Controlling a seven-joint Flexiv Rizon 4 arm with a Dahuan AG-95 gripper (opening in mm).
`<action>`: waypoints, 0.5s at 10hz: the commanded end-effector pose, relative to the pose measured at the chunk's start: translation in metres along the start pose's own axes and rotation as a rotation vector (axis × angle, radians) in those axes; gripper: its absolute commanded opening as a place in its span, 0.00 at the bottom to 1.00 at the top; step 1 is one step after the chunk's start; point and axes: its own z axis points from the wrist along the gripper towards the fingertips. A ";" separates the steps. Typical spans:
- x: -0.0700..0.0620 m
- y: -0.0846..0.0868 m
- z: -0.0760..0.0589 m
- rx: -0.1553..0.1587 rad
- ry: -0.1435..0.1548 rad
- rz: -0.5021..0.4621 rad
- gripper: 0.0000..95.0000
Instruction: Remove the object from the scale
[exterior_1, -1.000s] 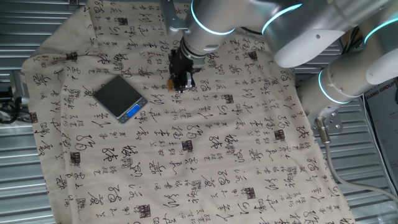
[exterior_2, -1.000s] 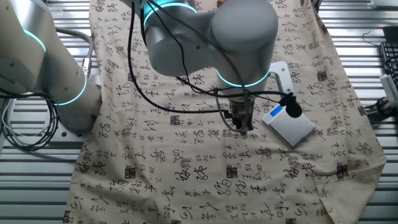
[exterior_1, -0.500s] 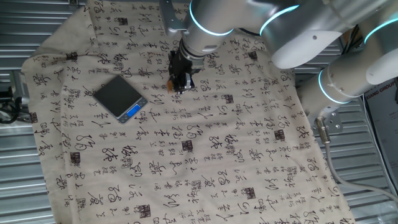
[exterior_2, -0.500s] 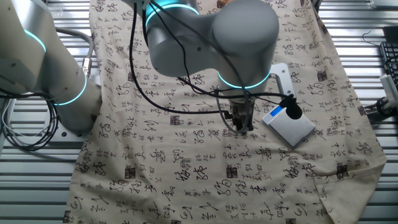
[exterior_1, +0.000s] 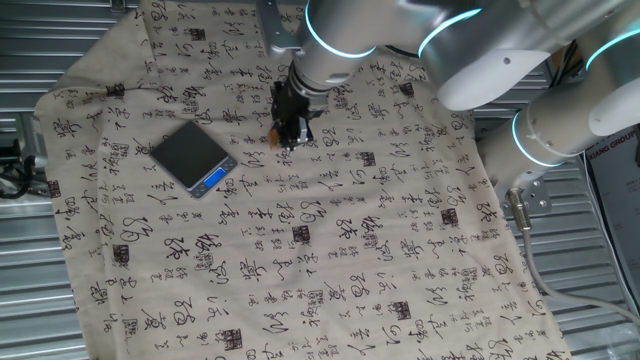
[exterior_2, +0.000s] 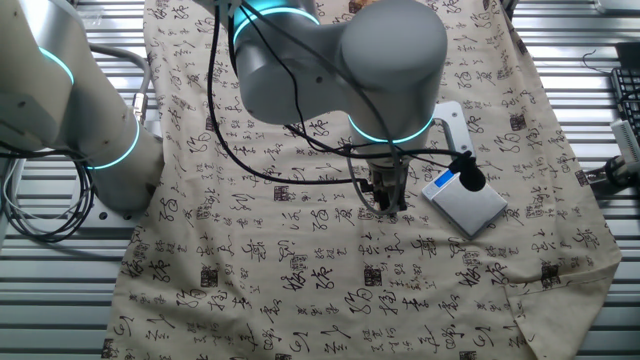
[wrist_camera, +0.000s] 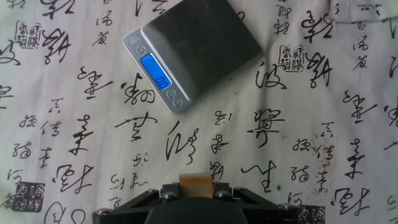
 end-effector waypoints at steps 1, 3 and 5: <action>0.000 0.000 0.000 0.001 -0.001 -0.010 0.40; 0.000 0.000 0.000 0.001 -0.001 -0.024 0.60; 0.000 0.000 0.000 0.000 -0.001 -0.029 0.80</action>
